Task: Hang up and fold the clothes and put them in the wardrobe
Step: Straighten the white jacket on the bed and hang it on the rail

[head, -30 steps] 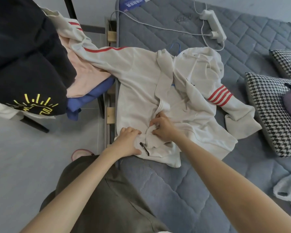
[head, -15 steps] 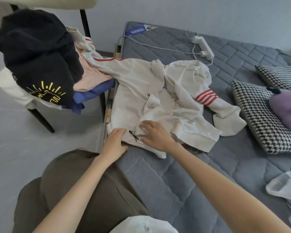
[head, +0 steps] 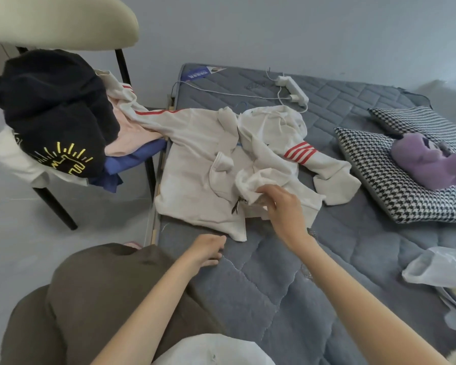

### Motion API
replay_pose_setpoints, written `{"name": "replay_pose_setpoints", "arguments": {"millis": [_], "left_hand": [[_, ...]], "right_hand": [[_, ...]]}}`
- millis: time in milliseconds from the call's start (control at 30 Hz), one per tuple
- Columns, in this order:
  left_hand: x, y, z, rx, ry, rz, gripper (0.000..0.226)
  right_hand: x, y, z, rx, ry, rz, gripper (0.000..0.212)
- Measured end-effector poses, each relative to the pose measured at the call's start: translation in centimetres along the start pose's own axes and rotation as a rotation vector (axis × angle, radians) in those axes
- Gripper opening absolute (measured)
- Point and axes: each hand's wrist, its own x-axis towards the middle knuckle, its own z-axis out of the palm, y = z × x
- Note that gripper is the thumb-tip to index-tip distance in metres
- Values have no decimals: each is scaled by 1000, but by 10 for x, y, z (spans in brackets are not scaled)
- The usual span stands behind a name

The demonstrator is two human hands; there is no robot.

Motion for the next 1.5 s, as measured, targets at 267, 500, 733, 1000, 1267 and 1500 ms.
{"name": "replay_pose_setpoints", "arguments": {"millis": [267,500,733,1000,1267,1500], "left_hand": [[31,-18,40,-619,-81,52,8],[43,-25,34,-656,-123,138,7],[40,-19,24,-748,-128,114,4],[31,-14,-4,-862,-143,198,12],[28,-21,-5,-759,-150,206,16],[28,-24,-3,-664,-58,279,27]], "right_hand": [[-81,40,15,55,-145,460,35],[-86,31,36,505,57,1005,21],[-81,30,48,366,-279,889,23],[-81,20,46,1935,-202,1288,33],[-86,2,73,1857,-252,1222,21],[-86,4,76,1744,-211,1165,15]]}}
